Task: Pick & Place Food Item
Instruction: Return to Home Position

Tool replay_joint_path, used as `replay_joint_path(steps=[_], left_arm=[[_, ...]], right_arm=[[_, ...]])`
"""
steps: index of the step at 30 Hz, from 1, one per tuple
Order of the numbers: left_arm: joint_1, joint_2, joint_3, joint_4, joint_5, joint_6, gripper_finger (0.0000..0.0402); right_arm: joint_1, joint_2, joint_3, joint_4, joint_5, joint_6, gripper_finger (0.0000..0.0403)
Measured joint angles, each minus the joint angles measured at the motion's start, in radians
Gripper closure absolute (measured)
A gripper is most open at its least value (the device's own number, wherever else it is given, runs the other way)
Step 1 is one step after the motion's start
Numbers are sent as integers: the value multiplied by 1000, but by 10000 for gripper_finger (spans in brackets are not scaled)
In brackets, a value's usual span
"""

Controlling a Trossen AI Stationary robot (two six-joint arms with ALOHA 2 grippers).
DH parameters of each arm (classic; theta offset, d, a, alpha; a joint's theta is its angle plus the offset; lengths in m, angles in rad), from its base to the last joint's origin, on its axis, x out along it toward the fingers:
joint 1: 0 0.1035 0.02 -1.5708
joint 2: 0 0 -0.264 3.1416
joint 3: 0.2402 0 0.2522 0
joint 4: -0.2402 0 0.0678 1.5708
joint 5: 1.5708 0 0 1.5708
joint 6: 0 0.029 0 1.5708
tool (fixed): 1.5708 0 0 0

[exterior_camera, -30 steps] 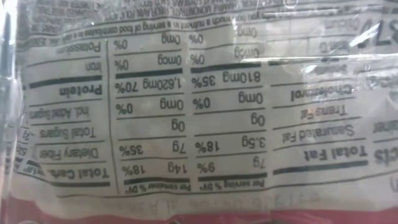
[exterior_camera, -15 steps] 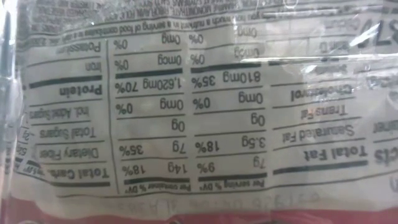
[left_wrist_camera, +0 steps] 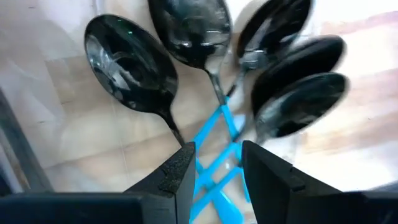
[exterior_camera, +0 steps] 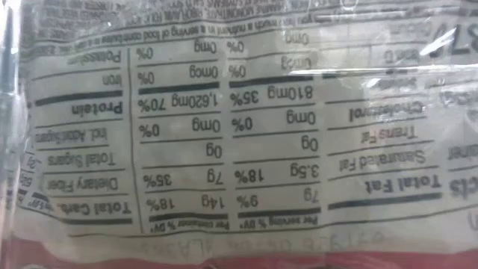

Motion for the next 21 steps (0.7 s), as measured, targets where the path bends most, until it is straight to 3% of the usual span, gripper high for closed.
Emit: replay_joint_path(steps=[7,13,18,21], left_arm=[[2,-114,0,-40,-136,70,268],[23,-237,0,-106,-349,233,268],[99,-340,0,-150,-535,462,268],[185,-401,0,-143,-593,665,268]], right_arm=[[0,0,0,0,0,0,22],[0,0,0,0,0,0,22],[0,0,0,0,0,0,22],[0,0,0,0,0,0,22]])
